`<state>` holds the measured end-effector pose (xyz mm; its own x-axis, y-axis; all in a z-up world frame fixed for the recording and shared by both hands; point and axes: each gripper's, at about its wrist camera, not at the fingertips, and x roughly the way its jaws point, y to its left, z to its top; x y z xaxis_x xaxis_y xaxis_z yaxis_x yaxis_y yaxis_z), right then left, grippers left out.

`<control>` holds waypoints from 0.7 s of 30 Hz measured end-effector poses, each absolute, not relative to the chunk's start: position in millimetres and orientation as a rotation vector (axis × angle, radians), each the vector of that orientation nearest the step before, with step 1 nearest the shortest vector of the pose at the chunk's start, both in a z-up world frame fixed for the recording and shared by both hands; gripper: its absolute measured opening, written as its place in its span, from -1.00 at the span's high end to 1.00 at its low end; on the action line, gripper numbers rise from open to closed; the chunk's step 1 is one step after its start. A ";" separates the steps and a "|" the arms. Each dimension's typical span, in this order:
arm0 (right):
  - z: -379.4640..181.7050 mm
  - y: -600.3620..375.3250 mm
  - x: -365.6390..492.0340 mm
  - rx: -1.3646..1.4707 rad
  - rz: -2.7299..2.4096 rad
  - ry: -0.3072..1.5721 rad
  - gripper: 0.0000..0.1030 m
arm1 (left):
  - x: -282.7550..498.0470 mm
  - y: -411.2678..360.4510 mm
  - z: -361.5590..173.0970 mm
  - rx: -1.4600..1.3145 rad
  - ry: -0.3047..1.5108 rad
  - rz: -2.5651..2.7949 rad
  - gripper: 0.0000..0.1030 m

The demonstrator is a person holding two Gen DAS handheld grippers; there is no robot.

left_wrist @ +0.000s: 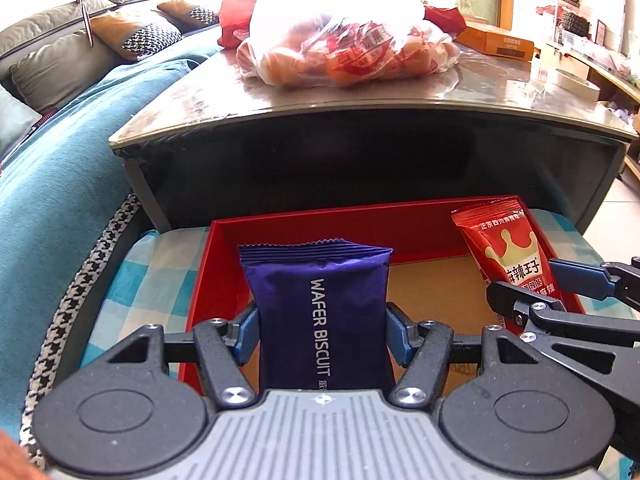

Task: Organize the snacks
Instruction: 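Carry both held packets over the red box and lower them inside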

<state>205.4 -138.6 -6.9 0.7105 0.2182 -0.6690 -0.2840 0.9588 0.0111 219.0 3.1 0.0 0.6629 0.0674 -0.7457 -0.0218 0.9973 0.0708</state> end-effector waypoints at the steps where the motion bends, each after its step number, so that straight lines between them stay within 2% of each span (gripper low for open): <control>1: -9.7 -137.5 208.9 -0.095 0.282 0.733 -0.04 | 223.0 4.1 -3.2 0.055 0.850 0.054 -0.79; 14: -50.8 -119.7 235.0 -0.151 0.306 0.824 -0.04 | 251.4 11.5 -50.8 0.049 0.975 0.081 -0.79; 21: -60.6 -113.5 239.6 -0.193 0.306 0.892 -0.09 | 255.4 10.8 -59.8 0.055 1.016 0.085 -0.77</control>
